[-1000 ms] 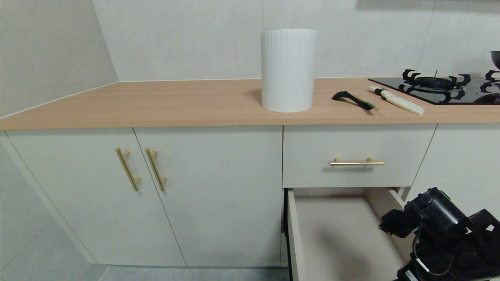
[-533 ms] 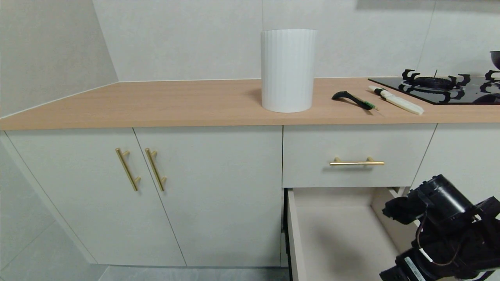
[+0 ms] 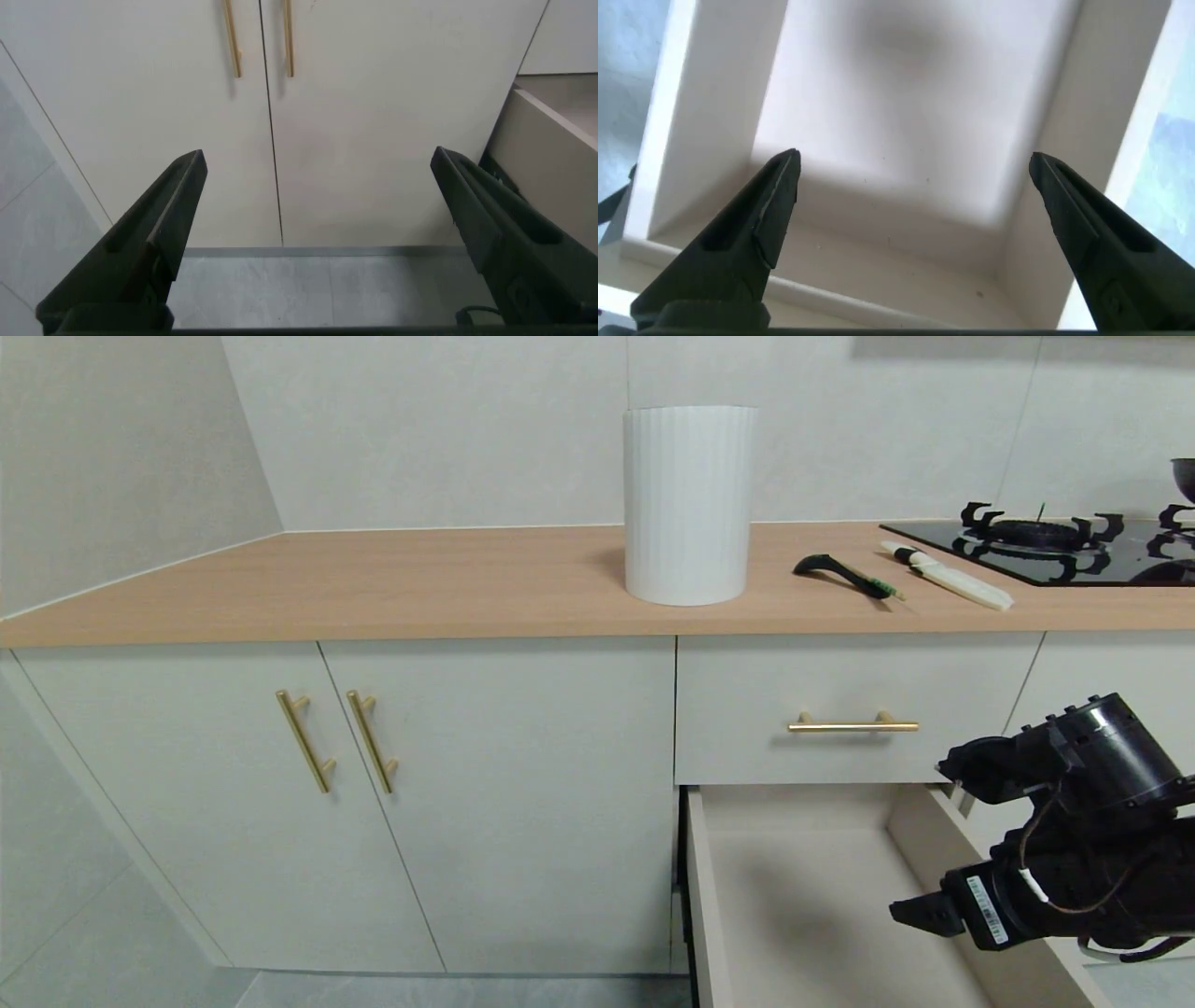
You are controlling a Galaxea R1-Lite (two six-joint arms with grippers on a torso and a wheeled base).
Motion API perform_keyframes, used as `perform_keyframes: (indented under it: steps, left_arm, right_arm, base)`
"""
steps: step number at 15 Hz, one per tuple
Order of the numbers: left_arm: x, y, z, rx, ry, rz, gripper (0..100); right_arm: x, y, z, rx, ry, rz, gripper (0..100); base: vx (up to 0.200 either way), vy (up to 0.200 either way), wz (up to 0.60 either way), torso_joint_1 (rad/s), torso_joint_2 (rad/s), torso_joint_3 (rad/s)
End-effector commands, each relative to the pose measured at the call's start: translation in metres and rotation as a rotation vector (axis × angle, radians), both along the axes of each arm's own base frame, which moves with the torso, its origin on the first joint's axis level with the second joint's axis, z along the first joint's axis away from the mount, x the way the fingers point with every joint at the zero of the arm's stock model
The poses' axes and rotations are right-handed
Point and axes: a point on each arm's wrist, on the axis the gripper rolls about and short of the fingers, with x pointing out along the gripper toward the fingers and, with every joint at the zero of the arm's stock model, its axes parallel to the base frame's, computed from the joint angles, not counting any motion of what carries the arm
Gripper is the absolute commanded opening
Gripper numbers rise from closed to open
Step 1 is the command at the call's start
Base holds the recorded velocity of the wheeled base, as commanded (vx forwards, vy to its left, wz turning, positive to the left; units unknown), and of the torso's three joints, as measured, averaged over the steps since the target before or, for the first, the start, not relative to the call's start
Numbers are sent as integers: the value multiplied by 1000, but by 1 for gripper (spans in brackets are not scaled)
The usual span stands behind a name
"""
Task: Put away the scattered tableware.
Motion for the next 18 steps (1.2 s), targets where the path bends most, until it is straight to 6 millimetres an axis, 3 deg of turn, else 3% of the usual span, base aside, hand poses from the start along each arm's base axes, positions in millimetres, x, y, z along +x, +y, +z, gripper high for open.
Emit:
perform_keyframes:
  steps: [1, 5, 9, 18]
  left_arm:
    - [0, 0, 0, 0, 0, 1, 100]
    - [0, 0, 0, 0, 0, 1, 100]
    - [0, 0, 0, 0, 0, 1, 100]
    - [0, 0, 0, 2, 0, 0, 100]
  right_arm:
    - [-1, -1, 1, 0, -4, -3, 100]
    - [-1, -1, 1, -3, -9, -5, 100]
    - [-1, -1, 0, -7, -4, -5, 100]
    - [-2, -1, -1, -9, -1, -4, 100]
  base:
    - [0, 0, 0, 0, 0, 0]
    - [0, 0, 0, 0, 0, 0]
    - [0, 0, 0, 68, -220, -226]
    - [0, 0, 0, 153, -482, -295]
